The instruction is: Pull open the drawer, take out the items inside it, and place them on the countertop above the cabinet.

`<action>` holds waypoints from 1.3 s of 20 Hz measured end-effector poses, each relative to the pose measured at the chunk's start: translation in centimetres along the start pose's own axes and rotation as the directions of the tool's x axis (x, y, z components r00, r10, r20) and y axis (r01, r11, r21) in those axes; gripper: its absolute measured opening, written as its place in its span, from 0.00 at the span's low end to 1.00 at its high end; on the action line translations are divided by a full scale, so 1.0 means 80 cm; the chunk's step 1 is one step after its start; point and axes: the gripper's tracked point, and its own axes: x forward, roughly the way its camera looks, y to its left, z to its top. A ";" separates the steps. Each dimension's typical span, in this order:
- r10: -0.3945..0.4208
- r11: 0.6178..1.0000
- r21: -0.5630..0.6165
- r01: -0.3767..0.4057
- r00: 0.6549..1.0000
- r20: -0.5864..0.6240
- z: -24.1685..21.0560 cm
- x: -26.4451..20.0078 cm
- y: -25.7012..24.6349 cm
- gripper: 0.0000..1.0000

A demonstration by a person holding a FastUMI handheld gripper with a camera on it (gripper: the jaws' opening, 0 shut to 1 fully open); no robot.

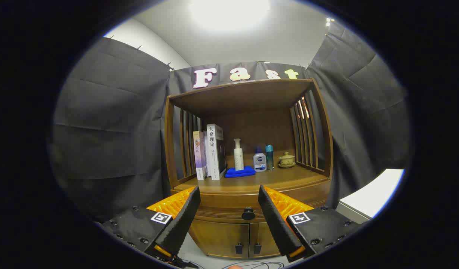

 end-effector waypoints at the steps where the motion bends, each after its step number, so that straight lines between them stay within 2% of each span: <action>1: 0.000 1.000 0.003 0.000 1.000 0.000 0.000 0.000 0.000 0.98; 22: 0.019 0.999 -0.037 -0.020 1.000 -0.019 -0.014 0.011 0.010 0.98; 26: -0.008 0.998 -0.059 0.006 1.000 -0.024 -0.026 0.030 -0.005 0.98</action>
